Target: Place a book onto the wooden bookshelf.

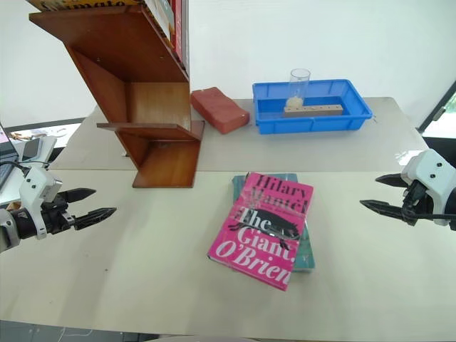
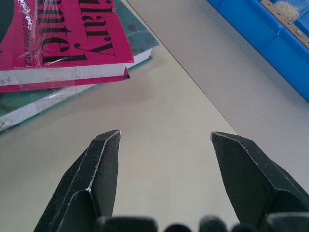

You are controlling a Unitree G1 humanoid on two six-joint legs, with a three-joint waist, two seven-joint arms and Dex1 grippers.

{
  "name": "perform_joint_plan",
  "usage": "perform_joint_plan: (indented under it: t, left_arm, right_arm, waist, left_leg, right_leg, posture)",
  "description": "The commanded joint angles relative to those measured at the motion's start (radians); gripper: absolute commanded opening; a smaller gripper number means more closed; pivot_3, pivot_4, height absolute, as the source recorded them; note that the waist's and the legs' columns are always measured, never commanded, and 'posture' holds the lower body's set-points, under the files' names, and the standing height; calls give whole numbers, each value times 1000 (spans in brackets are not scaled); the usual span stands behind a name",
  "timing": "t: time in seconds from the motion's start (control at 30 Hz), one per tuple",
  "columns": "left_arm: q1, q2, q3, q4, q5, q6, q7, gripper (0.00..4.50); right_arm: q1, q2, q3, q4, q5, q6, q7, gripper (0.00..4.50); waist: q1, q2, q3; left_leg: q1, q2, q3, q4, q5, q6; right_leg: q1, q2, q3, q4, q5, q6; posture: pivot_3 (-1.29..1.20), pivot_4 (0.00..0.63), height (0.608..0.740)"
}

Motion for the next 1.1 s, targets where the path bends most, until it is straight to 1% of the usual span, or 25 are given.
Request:
perform_joint_plan:
  t: [0.03, 0.23, 0.37, 0.5, 0.53, 0.57, 0.63, 0.67, 0.73, 0.8, 0.9, 0.97, 1.0, 1.1]
  left_arm:
    - [-6, 24, 34, -42, -15, 8, -14, 4500]
    - [-65, 16, 42, -38, -53, 38, -17, 4500]
    - [-53, 8, 26, -76, -25, -11, -15, 4500]
    - [-22, -31, 14, -122, -17, -39, 9, 4500]
    - [-27, -40, 9, -131, -33, -20, 13, 4500]
    - [-53, -43, 4, -140, -111, 67, -6, 4500]
    - [-96, -46, -1, -150, -224, 204, -20, 4500]
    - [-123, -55, -14, -157, -288, 273, -26, 4500]
    - [-163, -72, -39, -165, -369, 367, -19, 4500]
    - [-199, -98, -70, -158, -424, 437, -7, 4500]
    - [-255, -163, -128, -117, -469, 498, 11, 4500]
    - [-287, -217, -185, -67, -459, 507, 5, 4500]
    - [-303, -252, -220, -25, -443, 504, 2, 4500]
    - [-337, -333, -297, 74, -397, 487, 1, 4500]
  right_arm:
    - [-28, -12, -4, -18, -2, 2, -5, 3325]
    - [-32, -7, -3, -20, -11, -6, -13, 3325]
    - [-25, -4, -9, -25, -12, -4, -13, 3325]
    - [-22, -2, -8, -28, -20, 6, -22, 3325]
    - [-25, 0, -5, -30, -22, 12, -31, 3325]
    - [-32, 5, 2, -41, -20, 25, -42, 3325]
    - [-39, 11, 13, -62, -12, 45, -50, 3325]
    - [-40, 14, 20, -87, -4, 57, -51, 3082]
    - [-37, 18, 26, -136, 19, 86, -43, 2552]
    - [-26, 21, 31, -193, 40, 119, -36, 1862]
    - [-4, 32, 53, -268, 44, 142, -40, 818]
    - [8, 39, 82, -297, 29, 140, -51, 122]
    - [15, 44, 104, -308, 18, 135, -56, 57]
    - [33, 49, 160, -313, -22, 107, -62, 57]
  waist:
    - [0, 0, 0]
    - [1, 0, 0]
    - [-1, 0, 0]
    - [0, 0, 0]
    - [0, 0, 0]
    - [1, 0, 0]
    - [2, -1, 0]
    - [2, -1, 0]
    - [1, 0, 0]
    - [-1, 0, 0]
    - [-1, 0, 0]
    - [0, 0, 0]
    - [0, 0, 0]
    - [2, 0, 0]
  left_leg:
    - [0, 0, 0, 0, 0, 0]
    - [0, 0, 0, 0, 0, 0]
    - [0, 0, 0, 0, 0, 0]
    - [1, 0, 0, 0, 0, 0]
    - [1, 0, 0, 0, 0, 0]
    - [1, 0, 0, 0, 0, 0]
    - [0, 0, 0, 0, 0, 0]
    - [0, 0, 0, 0, 0, 0]
    - [0, 0, -1, 0, 0, 0]
    - [0, 0, 0, 0, 0, 0]
    - [0, 0, -1, 0, 0, 0]
    - [1, 0, -2, 0, 0, 0]
    - [1, 0, -2, 0, 0, 0]
    - [2, -1, -2, 1, 0, 0]
  right_leg:
    - [0, 0, 0, 0, 0, 0]
    - [0, 0, 0, 0, 0, 0]
    - [0, 0, 0, 0, 0, 0]
    - [1, 0, 0, 0, 0, -1]
    - [1, 0, 0, 0, 0, -1]
    - [1, 0, 0, 0, 0, -1]
    - [2, 0, -1, 0, 0, 0]
    - [1, 0, -1, 0, 0, 0]
    - [2, 0, -1, 0, 0, 0]
    - [3, 0, -1, 0, 0, 0]
    - [6, 0, -1, 0, 0, 0]
    - [7, 1, -2, 0, 0, 0]
    - [6, 1, -2, -1, 0, 0]
    - [7, 0, -2, -2, 0, 0]
  posture:
    - [0, 150, 637]
    - [0, 150, 637]
    - [0, 150, 637]
    - [0, 150, 637]
    - [0, 150, 637]
    - [0, 150, 637]
    - [0, 150, 637]
    - [0, 150, 637]
    - [0, 150, 637]
    - [0, 150, 637]
    - [0, 150, 637]
    - [0, 150, 637]
    - [0, 150, 637]
    - [0, 150, 637]
